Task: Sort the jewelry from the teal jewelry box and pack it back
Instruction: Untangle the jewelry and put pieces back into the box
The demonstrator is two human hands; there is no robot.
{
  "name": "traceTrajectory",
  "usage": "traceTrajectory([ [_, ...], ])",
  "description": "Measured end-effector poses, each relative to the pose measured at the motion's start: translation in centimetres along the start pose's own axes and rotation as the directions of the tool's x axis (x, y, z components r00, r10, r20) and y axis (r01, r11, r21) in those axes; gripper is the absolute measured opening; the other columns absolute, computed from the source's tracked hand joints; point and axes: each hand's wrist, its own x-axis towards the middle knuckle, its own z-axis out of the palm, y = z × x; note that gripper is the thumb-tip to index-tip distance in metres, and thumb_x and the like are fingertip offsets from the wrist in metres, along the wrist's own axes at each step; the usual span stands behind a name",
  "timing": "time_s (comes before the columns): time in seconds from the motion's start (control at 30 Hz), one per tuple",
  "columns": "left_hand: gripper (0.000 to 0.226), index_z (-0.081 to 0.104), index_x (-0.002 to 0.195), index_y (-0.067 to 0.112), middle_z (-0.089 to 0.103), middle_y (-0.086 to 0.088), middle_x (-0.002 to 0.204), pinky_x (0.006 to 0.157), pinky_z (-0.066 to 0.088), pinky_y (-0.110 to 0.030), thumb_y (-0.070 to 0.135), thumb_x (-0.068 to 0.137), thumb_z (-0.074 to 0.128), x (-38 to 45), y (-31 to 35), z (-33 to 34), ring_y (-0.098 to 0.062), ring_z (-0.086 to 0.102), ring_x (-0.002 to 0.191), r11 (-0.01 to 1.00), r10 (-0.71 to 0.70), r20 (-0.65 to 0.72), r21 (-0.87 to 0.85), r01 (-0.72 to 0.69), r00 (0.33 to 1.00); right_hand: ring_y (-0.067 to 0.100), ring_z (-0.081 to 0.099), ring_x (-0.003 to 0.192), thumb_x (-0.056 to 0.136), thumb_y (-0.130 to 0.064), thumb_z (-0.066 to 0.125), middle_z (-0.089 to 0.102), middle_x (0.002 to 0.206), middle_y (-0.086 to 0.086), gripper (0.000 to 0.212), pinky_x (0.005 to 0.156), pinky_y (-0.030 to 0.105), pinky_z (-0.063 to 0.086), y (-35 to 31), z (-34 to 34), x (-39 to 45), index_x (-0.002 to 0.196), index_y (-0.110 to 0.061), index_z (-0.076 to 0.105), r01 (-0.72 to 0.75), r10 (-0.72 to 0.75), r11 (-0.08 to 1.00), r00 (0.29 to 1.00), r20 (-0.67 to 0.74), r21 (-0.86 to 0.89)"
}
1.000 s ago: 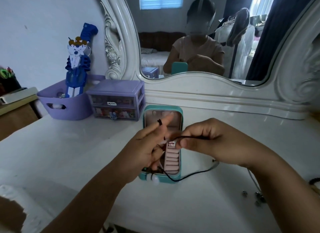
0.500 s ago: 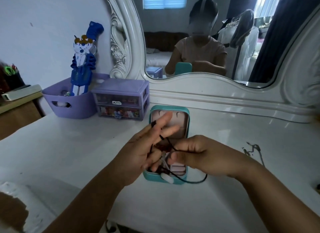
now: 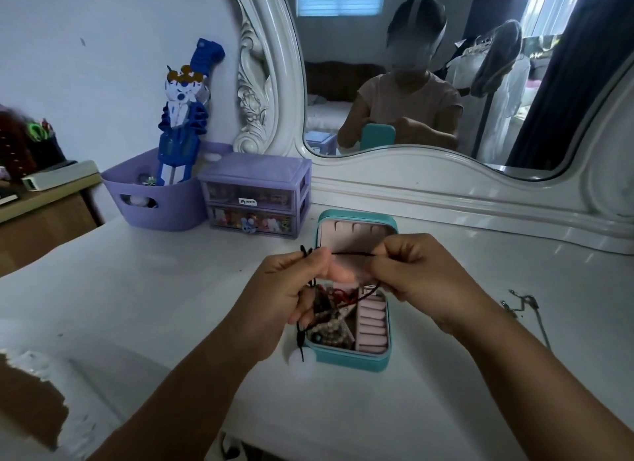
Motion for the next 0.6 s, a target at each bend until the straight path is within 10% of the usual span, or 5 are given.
traceTrajectory([
  [0.17, 0.039, 0.072, 0.086, 0.020, 0.073, -0.003, 0.097, 0.036, 0.033, -0.012, 0.038, 0.084, 0.037, 0.2, 1.3, -0.6, -0.001, 0.027, 0.027, 0.841, 0.046, 0.159, -0.538, 0.048, 0.986, 0.010, 0.046, 0.051, 0.077, -0.011, 0.062, 0.051, 0.051, 0.000, 0.029, 0.054, 0.025, 0.040, 0.4, 1.0, 0.1, 0.050, -0.012, 0.053, -0.020, 0.019, 1.000, 0.999, -0.033, -0.020],
  [0.27, 0.043, 0.054, 0.123, 0.036, 0.065, 0.003, 0.121, 0.037, 0.035, -0.015, 0.039, 0.082, 0.042, 0.2, 1.6, -0.7, -0.001, 0.026, 0.029, 0.928, 0.046, 0.152, -0.373, 0.014, 0.987, 0.017, 0.047, 0.060, 0.074, -0.024, 0.063, 0.051, 0.062, 0.010, 0.030, 0.061, 0.030, 0.040, 0.3, 1.7, -0.2, 0.062, 0.002, 0.053, -0.004, -0.003, 0.998, 0.994, 0.108, 0.066],
  [0.37, 0.056, 0.033, 0.136, 0.038, 0.073, 0.011, 0.084, 0.039, 0.036, -0.020, 0.024, 0.084, 0.049, 0.2, 1.4, -0.3, -0.001, 0.032, 0.031, 0.998, 0.027, 0.084, -0.058, -0.022, 0.996, 0.017, 0.056, 0.064, 0.084, -0.015, 0.060, 0.061, 0.067, 0.009, 0.022, 0.064, 0.027, 0.047, -0.3, 1.4, -0.3, 0.070, 0.002, 0.061, -0.024, -0.013, 0.965, 0.991, 0.136, 0.262],
  [0.6, 0.026, 0.066, 0.099, 0.023, 0.064, 0.002, 0.075, 0.049, 0.045, -0.019, 0.003, 0.087, 0.053, 0.4, 1.2, -0.3, -0.009, 0.054, 0.059, 0.998, 0.020, 0.049, 0.061, -0.023, 0.999, 0.008, 0.053, 0.051, 0.077, -0.017, 0.059, 0.063, 0.058, 0.000, 0.009, 0.049, 0.017, 0.040, -0.5, 1.3, -0.2, 0.070, -0.012, 0.062, -0.228, 0.065, 0.667, 0.966, 0.249, 0.710],
])
